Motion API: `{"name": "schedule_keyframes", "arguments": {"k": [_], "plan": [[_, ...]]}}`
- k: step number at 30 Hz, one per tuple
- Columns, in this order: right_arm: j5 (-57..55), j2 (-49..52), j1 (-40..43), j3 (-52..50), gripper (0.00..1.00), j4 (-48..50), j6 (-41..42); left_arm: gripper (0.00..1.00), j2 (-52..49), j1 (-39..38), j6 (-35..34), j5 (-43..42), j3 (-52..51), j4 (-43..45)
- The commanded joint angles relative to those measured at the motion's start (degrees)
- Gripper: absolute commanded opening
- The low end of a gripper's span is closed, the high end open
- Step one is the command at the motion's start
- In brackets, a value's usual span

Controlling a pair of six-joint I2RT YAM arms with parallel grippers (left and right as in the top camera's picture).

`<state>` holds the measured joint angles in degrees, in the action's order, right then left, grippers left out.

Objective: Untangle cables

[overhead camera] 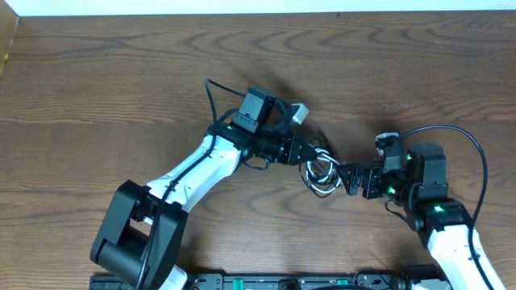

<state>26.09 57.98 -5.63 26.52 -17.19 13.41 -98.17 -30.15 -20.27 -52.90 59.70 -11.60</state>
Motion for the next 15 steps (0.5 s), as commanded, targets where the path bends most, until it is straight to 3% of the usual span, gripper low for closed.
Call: {"name": "schedule_keyframes", "arguments": {"k": [1, 4, 8, 15], "plan": [[1.8, 2.6, 0.3, 0.6, 0.92, 1.3, 4.0, 0.08, 0.1, -1.7, -1.1, -6.5, 0.5, 0.3], [2.2, 4.9, 0.3, 0.6, 0.79, 1.5, 4.0, 0.08, 0.1, -3.5, -1.1, -7.2, 0.5, 1.4], [2.2, 7.5, 0.3, 0.6, 0.77, 1.0, 4.0, 0.08, 0.1, -5.1, -3.8, -11.0, 0.5, 7.6], [-1.9, 10.9, 0.3, 0.6, 0.60, 0.6, 4.0, 0.08, 0.2, -5.2, -6.6, -11.3, 0.5, 12.5]]}}
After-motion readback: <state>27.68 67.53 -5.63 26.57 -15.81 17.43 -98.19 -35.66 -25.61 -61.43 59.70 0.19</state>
